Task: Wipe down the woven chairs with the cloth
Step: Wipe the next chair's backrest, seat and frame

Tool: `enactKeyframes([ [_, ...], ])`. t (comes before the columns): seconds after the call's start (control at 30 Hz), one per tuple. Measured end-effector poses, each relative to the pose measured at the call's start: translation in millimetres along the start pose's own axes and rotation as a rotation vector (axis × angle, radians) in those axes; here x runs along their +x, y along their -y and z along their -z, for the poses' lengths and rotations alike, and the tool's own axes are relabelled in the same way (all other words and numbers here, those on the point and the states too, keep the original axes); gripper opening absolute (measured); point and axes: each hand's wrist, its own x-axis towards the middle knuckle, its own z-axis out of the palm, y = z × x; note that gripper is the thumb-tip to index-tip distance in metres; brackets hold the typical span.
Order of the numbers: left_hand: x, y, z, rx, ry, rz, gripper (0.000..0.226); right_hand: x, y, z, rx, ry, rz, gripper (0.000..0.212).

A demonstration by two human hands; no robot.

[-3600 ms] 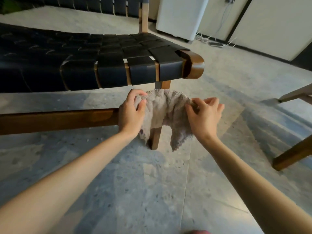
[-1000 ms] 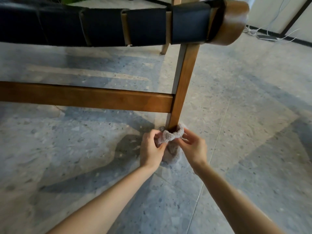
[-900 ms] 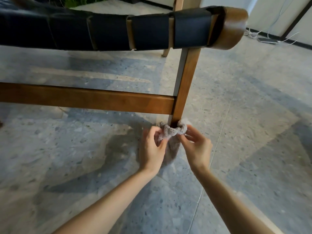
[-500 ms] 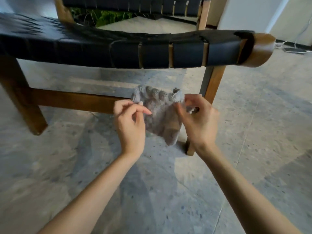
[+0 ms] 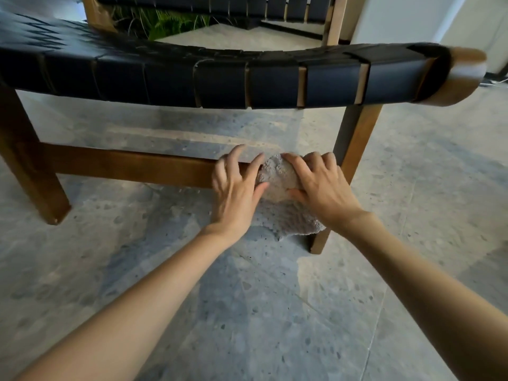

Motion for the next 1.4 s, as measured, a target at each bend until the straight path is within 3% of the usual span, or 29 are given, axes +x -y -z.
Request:
enactKeyframes([
  [0.1, -9, -5, -6, -0.097, -0.123, 0.111, 0.039, 3, 2, 1, 0.007, 0.019, 0.009, 0.060],
  [0.2, -12, -2, -10, -0.155, -0.100, 0.211, 0.030, 2, 7, 1, 0.031, -0.002, 0.002, 0.063],
  [0.37, -17, -1, -4, -0.264, -0.050, 0.216, 0.020, -1, 9, 0, -0.041, -0.069, 0.001, 0.058],
  [0.57, 4, 6, 25, -0.354, -0.280, 0.286, 0.010, -3, 33, -3, -0.044, -0.089, 0.016, 0.061],
  [0.67, 21, 8, 30, -0.334, -0.312, 0.198, 0.010, 0, 39, -7, -0.052, -0.051, 0.033, 0.062],
  [0.8, 22, 28, 20, -0.220, -0.019, -0.020, 0.040, 4, 26, 1, -0.140, -0.003, -0.039, 0.056],
  [0.87, 19, 45, 19, -0.009, 0.140, -0.110, 0.061, 4, 20, 7, -0.212, 0.023, -0.067, 0.048],
  [0.93, 21, 57, 20, 0.176, 0.204, -0.220, 0.069, 1, 21, 7, -0.231, 0.024, -0.079, 0.054],
  [1.03, 32, 63, 23, 0.216, 0.232, -0.302, 0.074, 4, 36, 2, -0.098, 0.023, -0.014, 0.083],
  [1.1, 39, 62, 23, 0.272, 0.251, -0.350, 0.078, 14, 44, -8, -0.058, 0.056, 0.059, 0.092],
  [1.2, 43, 60, 22, 0.522, 0.138, -0.507, 0.077, 27, 39, -20, -0.130, 0.026, 0.046, 0.087],
  [1.4, 42, 58, 1, 0.455, 0.114, -0.552, 0.084, 24, 10, -34, -0.340, -0.184, 0.127, 0.096],
])
